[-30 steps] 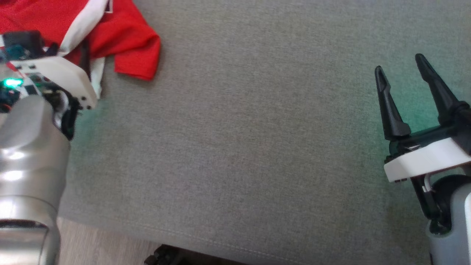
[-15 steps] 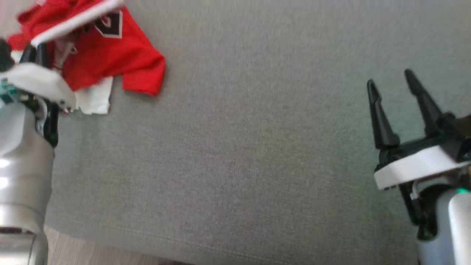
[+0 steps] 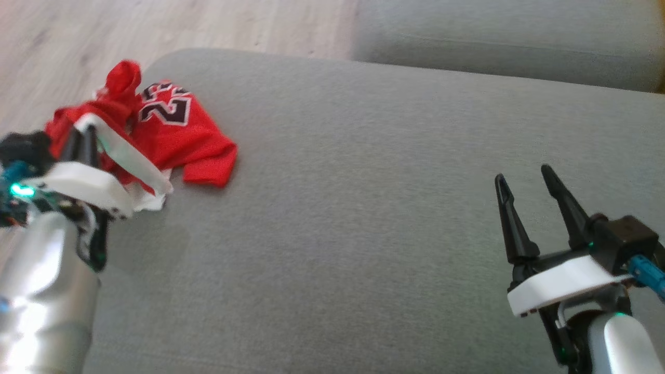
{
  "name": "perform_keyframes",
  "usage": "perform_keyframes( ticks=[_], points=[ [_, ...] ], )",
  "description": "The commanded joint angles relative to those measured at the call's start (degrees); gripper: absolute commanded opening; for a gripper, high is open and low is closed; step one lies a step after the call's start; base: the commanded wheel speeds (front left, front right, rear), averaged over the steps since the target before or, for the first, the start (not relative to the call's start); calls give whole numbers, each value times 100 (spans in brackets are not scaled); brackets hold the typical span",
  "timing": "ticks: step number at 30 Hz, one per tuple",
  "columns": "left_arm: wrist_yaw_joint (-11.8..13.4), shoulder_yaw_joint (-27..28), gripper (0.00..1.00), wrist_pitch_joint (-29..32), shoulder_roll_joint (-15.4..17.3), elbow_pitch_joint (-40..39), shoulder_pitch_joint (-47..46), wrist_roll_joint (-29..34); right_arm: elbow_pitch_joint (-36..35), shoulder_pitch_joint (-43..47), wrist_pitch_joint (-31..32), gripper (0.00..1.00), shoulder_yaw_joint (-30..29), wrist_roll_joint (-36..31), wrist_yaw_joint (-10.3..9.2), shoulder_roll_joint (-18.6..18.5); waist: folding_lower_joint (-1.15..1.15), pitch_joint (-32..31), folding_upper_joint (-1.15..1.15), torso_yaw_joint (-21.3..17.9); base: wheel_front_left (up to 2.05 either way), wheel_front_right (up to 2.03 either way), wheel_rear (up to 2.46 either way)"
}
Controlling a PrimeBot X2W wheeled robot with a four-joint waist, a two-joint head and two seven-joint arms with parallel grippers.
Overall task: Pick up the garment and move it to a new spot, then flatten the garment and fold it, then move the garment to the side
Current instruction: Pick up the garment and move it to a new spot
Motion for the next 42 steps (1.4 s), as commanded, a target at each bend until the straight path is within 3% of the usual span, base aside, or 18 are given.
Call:
perform_keyframes(
  ticks=[1,9,16,24,31,35,36,37,38,42],
  points=[
    [77,71,0,239,222,-637,46,-44,-184,-72,-63,100,131,42,-4,15,2,-153,0,-281,0,0,0],
    [297,-386,0,1483,27,-2802,968,-57,-182,-105,-114,100,173,162,-4,29,2,105,0,-1140,0,0,0],
    [153,-1106,0,2089,-474,-3552,767,17,-58,-275,-243,100,218,358,-4,30,2,587,0,-2175,0,0,0],
    [-112,-2110,0,2165,-1211,-3498,16,156,132,-358,-408,100,122,519,-4,31,2,938,0,-2885,0,0,0],
    [-156,-2200,0,2339,-1248,-2421,8,-180,316,-359,-512,100,171,675,-4,31,2,1055,0,-3068,0,0,0],
    [-165,-2128,0,1996,-1260,-1839,54,-288,381,-403,-557,100,205,714,-4,31,2,1117,0,-3030,0,0,0],
    [-169,-2139,29,1896,-1281,-1729,70,-305,398,-412,-561,100,202,708,-4,31,2,1116,0,-3000,0,0,0],
    [-173,-2144,88,1758,-1310,-1654,86,-333,415,-421,-562,100,196,697,-4,31,2,1105,0,-2965,0,0,0],
    [-176,-2165,100,1613,-1332,-1599,105,-336,428,-428,-559,100,191,681,-4,31,2,1085,0,-2927,0,0,0],
    [-178,-2257,100,1008,-1391,-1546,290,-317,468,-412,-532,100,151,606,-4,31,2,892,0,-2697,0,0,0]
  ],
)
